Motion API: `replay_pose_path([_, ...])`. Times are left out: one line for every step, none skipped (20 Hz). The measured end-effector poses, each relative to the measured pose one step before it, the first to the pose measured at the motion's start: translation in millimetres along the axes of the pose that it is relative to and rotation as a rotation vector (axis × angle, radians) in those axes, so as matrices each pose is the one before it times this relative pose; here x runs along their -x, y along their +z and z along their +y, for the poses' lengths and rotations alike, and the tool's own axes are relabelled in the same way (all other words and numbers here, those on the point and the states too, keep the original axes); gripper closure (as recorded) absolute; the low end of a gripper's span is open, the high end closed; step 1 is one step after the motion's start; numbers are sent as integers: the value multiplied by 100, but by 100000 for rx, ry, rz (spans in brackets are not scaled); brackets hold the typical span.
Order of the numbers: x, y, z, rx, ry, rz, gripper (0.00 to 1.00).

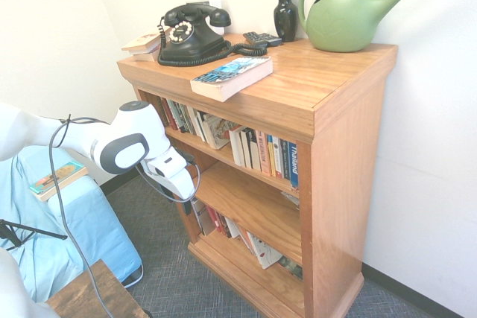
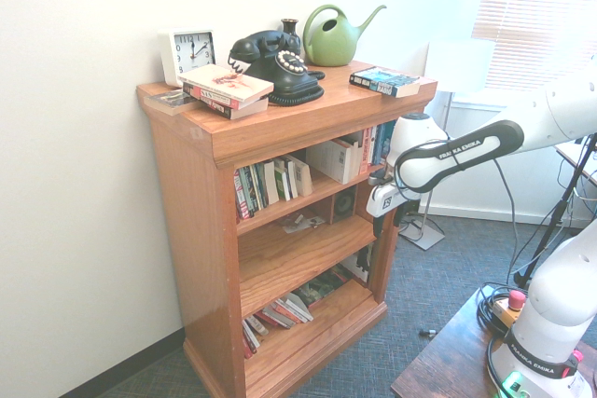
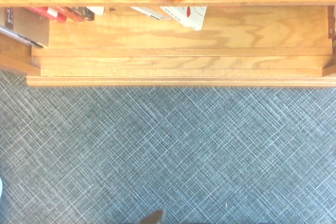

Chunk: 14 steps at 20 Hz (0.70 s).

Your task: Shelf the books

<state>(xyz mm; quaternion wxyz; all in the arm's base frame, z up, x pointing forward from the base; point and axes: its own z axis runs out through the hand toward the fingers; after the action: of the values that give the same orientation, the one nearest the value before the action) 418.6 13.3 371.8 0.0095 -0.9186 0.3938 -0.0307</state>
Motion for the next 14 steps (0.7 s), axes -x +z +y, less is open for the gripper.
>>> replay_pose_path([3,74,6,180,69,-183,0])
replay_pose_path([29,38,32,306,387,-258,0])
replay_pose_path([0,-2,0,31,424,30,0])
replay_pose_path([-1,10,-1,16,33,-18,0])
replay_pose_path([0,34,0,57,116,-59,0])
replay_pose_path([-1,6,0,12,121,-5,0])
replay_pose_path([-3,-6,0,57,161,83,0])
replay_pose_path([-31,-74,2,235,208,605,0])
replay_pose_path([-50,-221,2,304,445,1377,0])
replay_pose_path([-15,-314,5,159,384,1478,0])
replay_pose_path([7,-382,12,-111,336,1342,0])
replay_pose_path([4,-446,16,-309,416,1279,0])
replay_pose_path([-32,-417,54,-238,273,1297,0])
replay_pose_path([-106,-429,127,95,410,1748,0])
